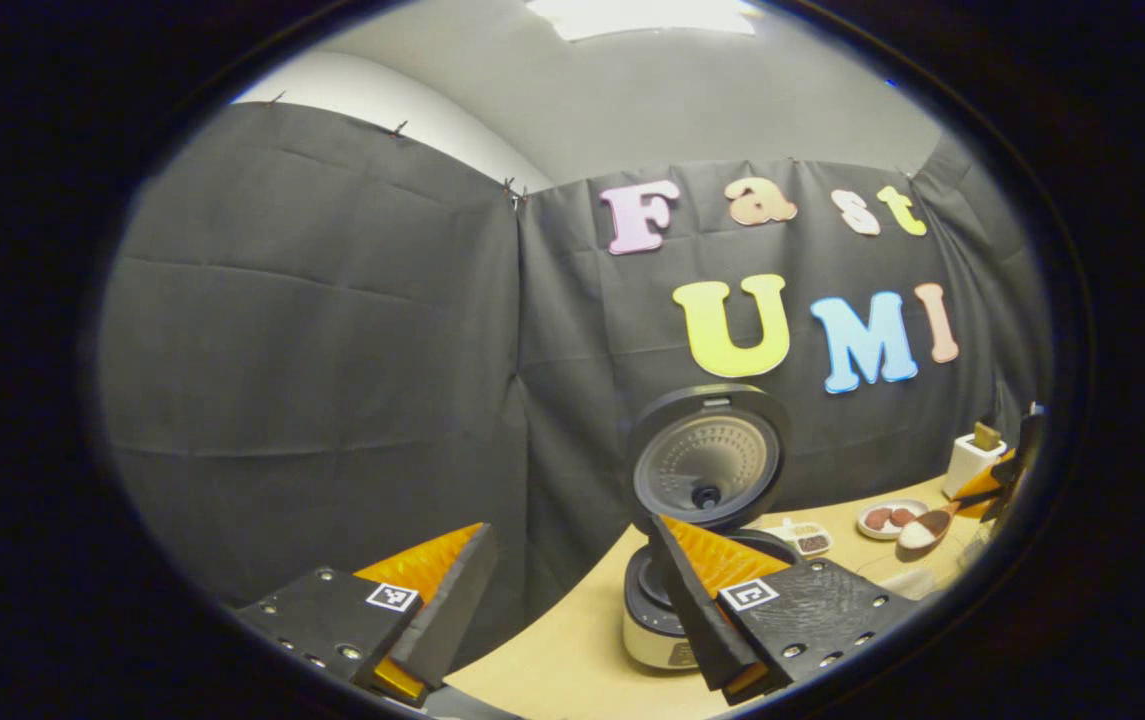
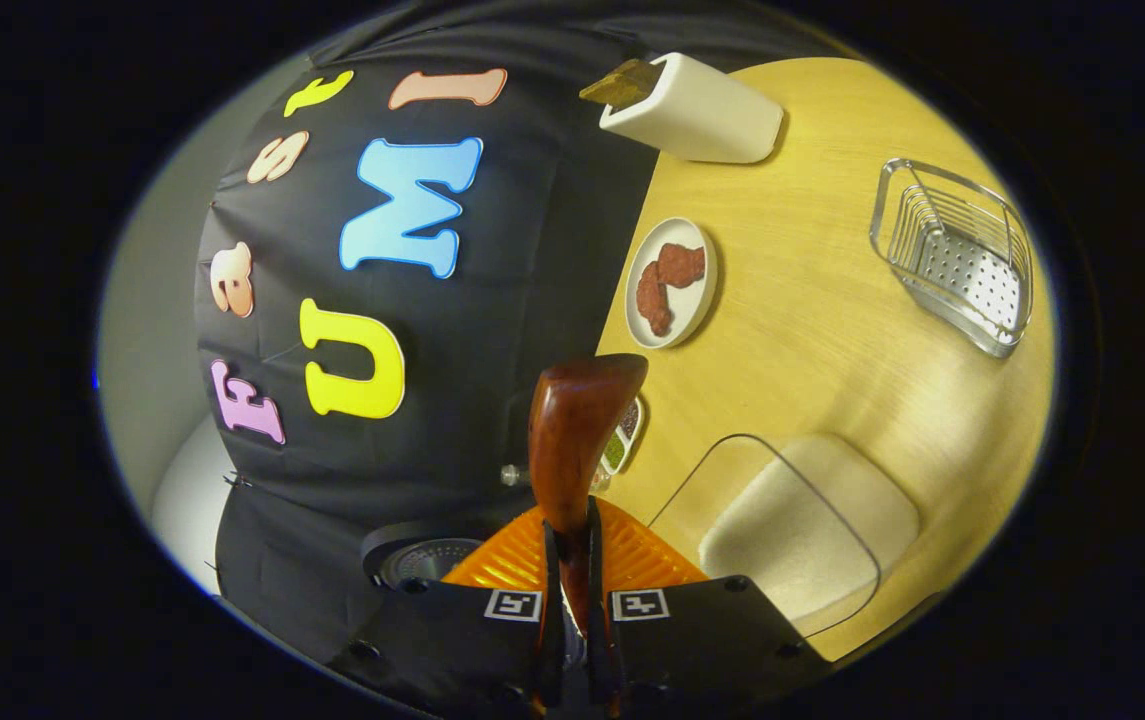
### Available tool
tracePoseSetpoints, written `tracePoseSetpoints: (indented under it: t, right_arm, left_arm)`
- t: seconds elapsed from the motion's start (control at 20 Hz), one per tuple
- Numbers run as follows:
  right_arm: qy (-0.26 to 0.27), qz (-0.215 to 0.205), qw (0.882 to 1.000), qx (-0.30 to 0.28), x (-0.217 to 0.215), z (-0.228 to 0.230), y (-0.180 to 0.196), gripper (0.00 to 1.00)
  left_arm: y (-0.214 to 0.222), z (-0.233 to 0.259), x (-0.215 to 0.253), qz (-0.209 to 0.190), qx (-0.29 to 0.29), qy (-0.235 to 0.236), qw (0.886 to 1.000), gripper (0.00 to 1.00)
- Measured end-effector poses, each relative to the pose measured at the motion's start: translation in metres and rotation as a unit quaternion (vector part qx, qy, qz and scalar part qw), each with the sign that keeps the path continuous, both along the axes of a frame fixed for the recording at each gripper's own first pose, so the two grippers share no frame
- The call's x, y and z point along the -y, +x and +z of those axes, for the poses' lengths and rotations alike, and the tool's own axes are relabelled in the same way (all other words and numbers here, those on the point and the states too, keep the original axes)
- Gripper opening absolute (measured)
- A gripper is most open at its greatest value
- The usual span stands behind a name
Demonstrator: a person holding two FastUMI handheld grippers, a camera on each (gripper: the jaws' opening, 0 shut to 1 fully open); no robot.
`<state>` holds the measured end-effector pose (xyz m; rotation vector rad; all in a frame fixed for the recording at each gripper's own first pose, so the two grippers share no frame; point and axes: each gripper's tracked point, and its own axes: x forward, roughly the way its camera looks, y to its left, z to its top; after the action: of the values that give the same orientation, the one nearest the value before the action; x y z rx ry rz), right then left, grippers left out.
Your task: Close the left gripper, press the button to open the rice cooker; take a wooden spoon from the chopstick holder with the right hand, scoop a spoonful of rice and pour it into the rice cooker, then put the wooden spoon back into the chopstick holder.
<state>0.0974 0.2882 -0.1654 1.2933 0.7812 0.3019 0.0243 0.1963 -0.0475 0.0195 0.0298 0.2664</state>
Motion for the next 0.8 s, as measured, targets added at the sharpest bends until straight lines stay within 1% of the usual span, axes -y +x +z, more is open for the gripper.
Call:
tracePoseSetpoints:
  t: [0.2, 0.25, 0.3, 0.35, 0.4, 0.65, 0.7, 0.75, 0.8]
  right_arm:
    - [0.013, 0.029, 0.999, 0.01, -0.04, 0.018, 0.005, 0.11]
    - [0.015, 0.036, 0.999, 0.012, -0.051, 0.019, 0.007, 0.11]
    - [0.018, 0.043, 0.999, 0.012, -0.063, 0.021, 0.006, 0.15]
    - [0.021, 0.051, 0.998, 0.012, -0.075, 0.022, 0.007, 0.15]
    - [0.021, 0.06, 0.998, 0.013, -0.086, 0.024, 0.005, 0.11]
    - [0.025, 0.099, 0.995, 0.02, -0.144, 0.028, 0.003, 0.11]
    - [0.025, 0.107, 0.994, 0.022, -0.153, 0.029, 0.002, 0.15]
    - [0.023, 0.115, 0.993, 0.025, -0.164, 0.029, 0.001, 0.11]
    - [0.02, 0.123, 0.992, 0.029, -0.174, 0.029, -0.001, 0.11]
  left_arm:
    - [-0.007, -0.001, -0.017, 0.017, 0.0, 0.001, 1.0, 0.92]
    - [-0.009, -0.001, -0.023, 0.021, -0.001, 0.002, 1.0, 0.93]
    - [-0.011, -0.002, -0.027, 0.026, -0.002, 0.003, 1.0, 0.93]
    - [-0.013, -0.002, -0.032, 0.031, -0.003, 0.003, 1.0, 0.93]
    - [-0.015, -0.003, -0.036, 0.036, -0.004, 0.003, 0.999, 0.93]
    - [-0.022, -0.004, -0.056, 0.057, -0.006, 0.007, 0.998, 0.92]
    - [-0.023, -0.005, -0.06, 0.062, -0.007, 0.007, 0.998, 0.92]
    - [-0.025, -0.007, -0.064, 0.066, -0.008, 0.007, 0.998, 0.92]
    - [-0.028, -0.008, -0.068, 0.071, -0.009, 0.007, 0.997, 0.92]
